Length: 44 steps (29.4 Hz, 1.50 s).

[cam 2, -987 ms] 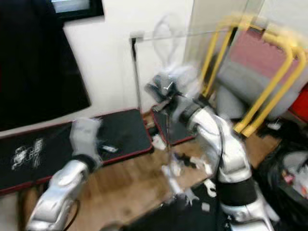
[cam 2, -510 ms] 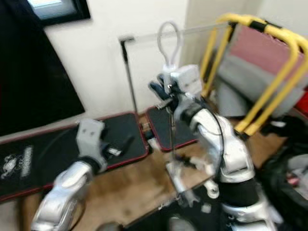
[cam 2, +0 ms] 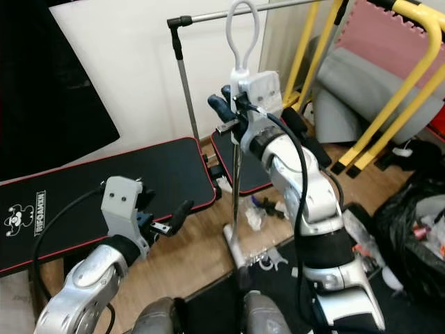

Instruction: Sweep floor

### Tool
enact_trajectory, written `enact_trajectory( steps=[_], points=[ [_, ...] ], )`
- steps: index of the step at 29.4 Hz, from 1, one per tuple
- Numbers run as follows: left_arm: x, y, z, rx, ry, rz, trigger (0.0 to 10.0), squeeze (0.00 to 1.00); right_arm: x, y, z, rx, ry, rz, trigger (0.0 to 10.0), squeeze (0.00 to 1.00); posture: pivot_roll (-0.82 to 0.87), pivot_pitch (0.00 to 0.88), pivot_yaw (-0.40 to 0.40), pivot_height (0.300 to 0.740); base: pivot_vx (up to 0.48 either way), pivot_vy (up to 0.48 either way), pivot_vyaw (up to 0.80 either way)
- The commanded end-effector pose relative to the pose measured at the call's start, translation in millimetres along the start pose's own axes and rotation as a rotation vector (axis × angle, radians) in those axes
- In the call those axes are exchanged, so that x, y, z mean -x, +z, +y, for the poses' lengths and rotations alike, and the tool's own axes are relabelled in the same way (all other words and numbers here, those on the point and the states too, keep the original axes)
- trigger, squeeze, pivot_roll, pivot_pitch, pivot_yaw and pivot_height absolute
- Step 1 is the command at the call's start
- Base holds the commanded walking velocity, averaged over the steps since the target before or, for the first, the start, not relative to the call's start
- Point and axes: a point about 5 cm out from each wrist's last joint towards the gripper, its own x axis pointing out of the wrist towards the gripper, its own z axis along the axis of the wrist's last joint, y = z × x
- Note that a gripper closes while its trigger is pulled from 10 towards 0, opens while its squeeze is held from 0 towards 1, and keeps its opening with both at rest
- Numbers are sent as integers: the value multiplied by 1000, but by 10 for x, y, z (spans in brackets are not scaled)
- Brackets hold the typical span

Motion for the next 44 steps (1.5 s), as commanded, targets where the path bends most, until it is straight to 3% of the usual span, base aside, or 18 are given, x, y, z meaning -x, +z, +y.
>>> enact_trajectory(
  steps=[1, 6, 11, 29, 40, 41, 42, 43, 44],
  points=[
    [62, 13, -115, 10, -108, 15, 10000, 0, -99, 145, -14, 25, -8, -92, 10000, 0, -82, 331, -138, 740, 0, 0, 0],
    [111, 52, -136, 23, -89, 6, 10000, 0, -245, 187, -19, 21, -7, -126, 10000, 0, -77, 361, -159, 740, 0, 0, 0],
    [237, 148, -234, 66, -88, -17, 10000, 0, -499, 225, 51, 12, 14, -158, 10000, 0, -69, 410, -191, 740, 0, 0, 0],
    [429, 270, -383, 91, -99, -11, 10000, 0, -755, 307, 115, 0, 27, -217, 10000, 0, -71, 479, -220, 740, 0, 0, 0],
    [509, 312, -455, 102, -99, -2, 10000, 0, -929, 373, 306, 15, 32, -242, 10000, 0, -61, 501, -235, 740, 0, 0, 0],
    [517, 316, -463, 103, -99, -1, 10000, 0, -942, 351, 356, 22, 49, -233, 10000, 71, -61, 502, -237, 740, 0, 0, 0],
    [517, 316, -463, 103, -99, -1, 10000, 0, -942, 351, 356, 22, 49, -233, 10000, 71, -61, 502, -237, 740, 0, 0, 0],
    [523, 318, -470, 105, -99, 0, 10000, 0, -947, 306, 408, 35, 65, -217, 10000, 824, -61, 498, -238, 740, 0, 0, 0],
    [527, 319, -474, 106, -99, 1, 10000, 0, -949, 275, 441, 45, 76, -206, 10000, 824, -61, 498, -238, 740, 0, 0, 0]
  ],
)
